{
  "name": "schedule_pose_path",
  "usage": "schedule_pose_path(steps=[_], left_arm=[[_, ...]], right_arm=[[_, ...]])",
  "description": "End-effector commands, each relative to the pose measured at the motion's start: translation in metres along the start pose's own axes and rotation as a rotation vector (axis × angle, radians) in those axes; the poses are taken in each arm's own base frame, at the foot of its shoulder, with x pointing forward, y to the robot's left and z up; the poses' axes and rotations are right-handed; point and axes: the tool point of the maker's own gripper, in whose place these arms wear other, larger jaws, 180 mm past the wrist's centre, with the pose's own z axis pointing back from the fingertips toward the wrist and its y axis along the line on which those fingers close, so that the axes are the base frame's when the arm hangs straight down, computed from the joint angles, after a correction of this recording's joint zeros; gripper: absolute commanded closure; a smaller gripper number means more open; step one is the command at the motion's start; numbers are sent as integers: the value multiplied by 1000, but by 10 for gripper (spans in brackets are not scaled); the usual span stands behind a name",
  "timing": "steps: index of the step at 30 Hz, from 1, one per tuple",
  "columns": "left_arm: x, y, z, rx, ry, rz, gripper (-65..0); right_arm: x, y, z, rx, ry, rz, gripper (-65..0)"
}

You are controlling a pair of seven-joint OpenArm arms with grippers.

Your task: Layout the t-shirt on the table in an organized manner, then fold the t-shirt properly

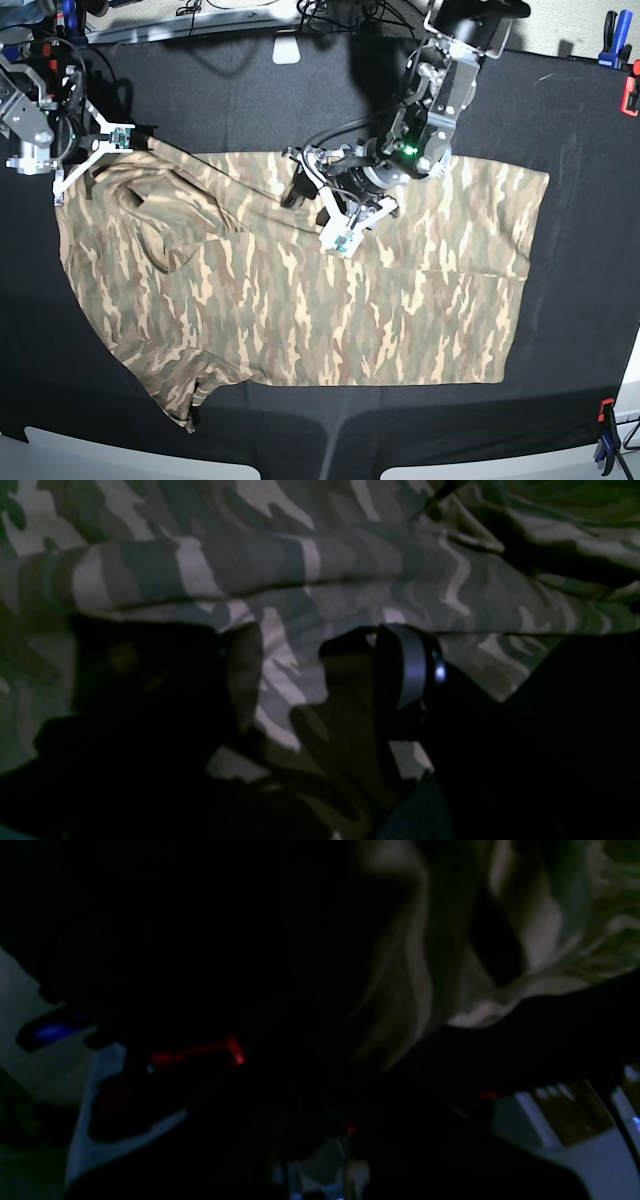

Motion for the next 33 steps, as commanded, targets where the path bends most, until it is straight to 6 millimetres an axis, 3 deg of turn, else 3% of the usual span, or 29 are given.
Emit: schedule_pose_path(steps=[1,8,15,18,21,23,29,33], left_arm=[[-4,2,0,16,34,-9,-335],[-4,2,0,16,34,-9,-335],[-3,2,0,16,34,-9,-335],[-3,2,0,16,34,-9,-335],[-3,2,0,16,34,-9,-335],[-4,2,0,16,34,-9,-335],[-3,2,0,16,34,-9,-335],[-4,2,0,16,34,-9,-335]], right_arm=[[-24,-13,9,-36,74,7,0],[-64,17,29,150,160,-58,0],[-95,16,41,163,228,-61,0],[-91,16,40,163,208,-63,0],[-82,15,38,161,153,-67,-161],[-79,15,38,156,141,-66,-230],[-74,12,42,142,131,-50,-237],[-37,-7,54,70,-36,-39,-237]])
